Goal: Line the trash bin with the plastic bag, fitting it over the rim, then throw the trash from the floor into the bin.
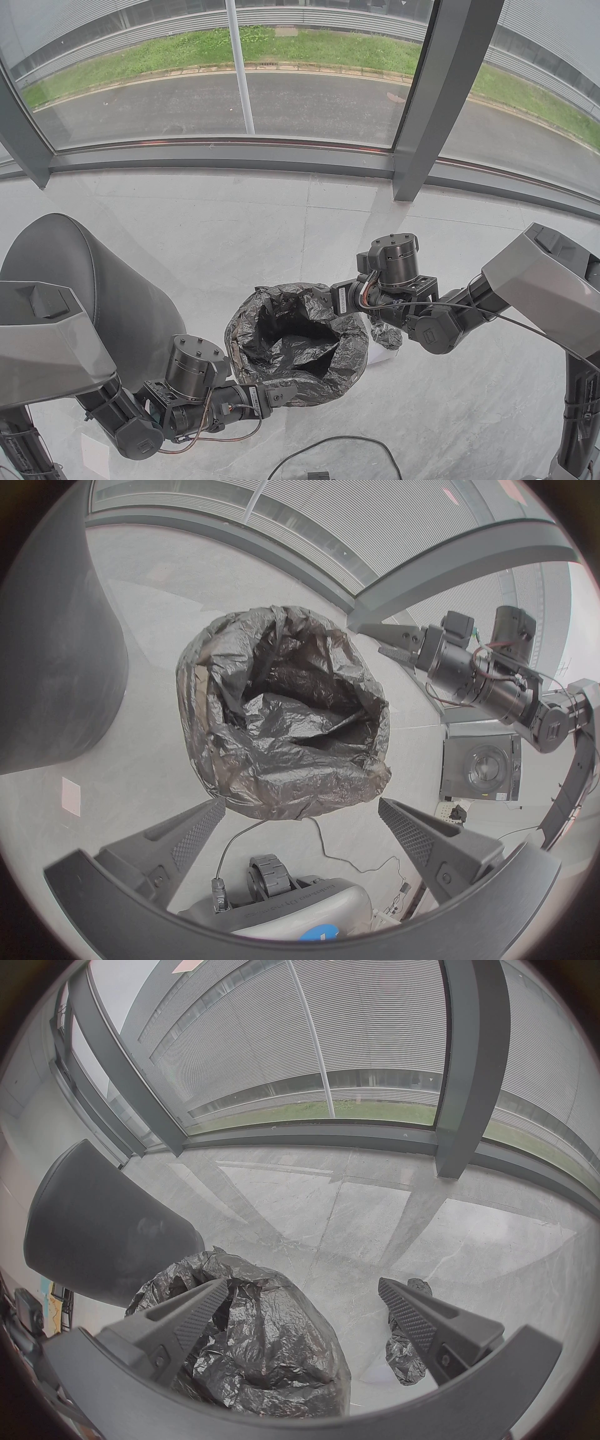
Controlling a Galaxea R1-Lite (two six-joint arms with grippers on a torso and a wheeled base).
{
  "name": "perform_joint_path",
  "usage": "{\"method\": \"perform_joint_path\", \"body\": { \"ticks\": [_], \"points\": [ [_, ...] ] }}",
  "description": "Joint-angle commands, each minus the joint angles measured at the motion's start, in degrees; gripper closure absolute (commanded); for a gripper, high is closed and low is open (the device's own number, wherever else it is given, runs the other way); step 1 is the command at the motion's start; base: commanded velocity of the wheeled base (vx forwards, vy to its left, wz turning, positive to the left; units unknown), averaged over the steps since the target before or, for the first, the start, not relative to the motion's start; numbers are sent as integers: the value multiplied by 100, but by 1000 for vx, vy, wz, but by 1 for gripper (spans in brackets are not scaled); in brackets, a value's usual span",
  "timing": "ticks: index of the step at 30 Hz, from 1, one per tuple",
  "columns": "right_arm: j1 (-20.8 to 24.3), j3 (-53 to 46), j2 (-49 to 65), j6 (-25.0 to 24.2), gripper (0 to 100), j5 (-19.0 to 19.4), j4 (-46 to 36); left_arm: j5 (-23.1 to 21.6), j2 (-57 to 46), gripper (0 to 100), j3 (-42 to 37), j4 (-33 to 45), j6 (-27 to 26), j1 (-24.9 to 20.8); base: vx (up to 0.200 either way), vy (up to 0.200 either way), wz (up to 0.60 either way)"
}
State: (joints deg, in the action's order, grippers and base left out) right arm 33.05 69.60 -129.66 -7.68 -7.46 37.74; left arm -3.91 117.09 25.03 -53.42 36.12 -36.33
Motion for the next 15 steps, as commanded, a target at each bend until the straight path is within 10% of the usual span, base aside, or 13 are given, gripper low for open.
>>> {"method": "perform_joint_path", "body": {
  "ticks": [1,15],
  "points": [
    [9,186,-165,30,0,-19,-12,-13,-231,0,-42,-2,18,135,0,0,0],
    [17,-131,-279,206,0,-63,-65,-13,-222,0,-33,-2,71,319,0,0,0]
  ]
}}
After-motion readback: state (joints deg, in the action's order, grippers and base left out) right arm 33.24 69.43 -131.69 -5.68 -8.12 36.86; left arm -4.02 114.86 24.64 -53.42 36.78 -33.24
